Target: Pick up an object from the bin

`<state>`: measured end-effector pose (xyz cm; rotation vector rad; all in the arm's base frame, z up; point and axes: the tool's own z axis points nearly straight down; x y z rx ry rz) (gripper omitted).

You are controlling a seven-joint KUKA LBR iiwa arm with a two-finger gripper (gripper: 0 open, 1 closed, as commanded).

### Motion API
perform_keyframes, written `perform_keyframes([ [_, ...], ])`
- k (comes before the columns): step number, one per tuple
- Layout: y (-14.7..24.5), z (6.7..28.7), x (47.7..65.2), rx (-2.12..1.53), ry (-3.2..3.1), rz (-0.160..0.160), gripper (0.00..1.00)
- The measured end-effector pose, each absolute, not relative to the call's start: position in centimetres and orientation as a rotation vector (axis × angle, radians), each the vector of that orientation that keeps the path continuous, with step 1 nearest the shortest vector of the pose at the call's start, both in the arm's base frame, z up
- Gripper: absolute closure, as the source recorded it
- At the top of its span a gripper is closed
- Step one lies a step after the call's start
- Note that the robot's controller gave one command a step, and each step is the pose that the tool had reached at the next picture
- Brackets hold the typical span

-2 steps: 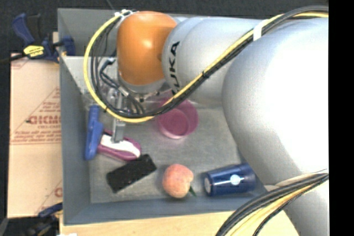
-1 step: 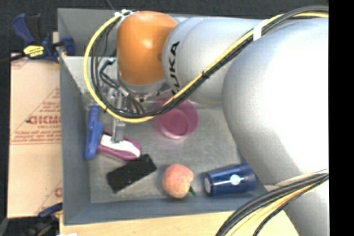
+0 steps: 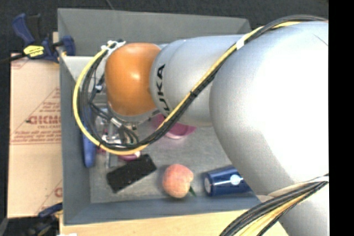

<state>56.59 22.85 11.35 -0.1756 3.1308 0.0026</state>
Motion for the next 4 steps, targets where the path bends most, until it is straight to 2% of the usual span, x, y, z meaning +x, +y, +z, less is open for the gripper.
perform_keyframes([
  [1,13.4,13.2,60.8,-0.102,3.130,0.004,0.00],
  [2,13.0,11.8,60.1,-0.119,3.124,-0.006,0.00],
  [3,13.1,10.6,60.1,-0.357,3.107,-0.002,0.00],
  [4,17.7,7.4,54.9,-0.003,3.130,0.000,0.00],
])
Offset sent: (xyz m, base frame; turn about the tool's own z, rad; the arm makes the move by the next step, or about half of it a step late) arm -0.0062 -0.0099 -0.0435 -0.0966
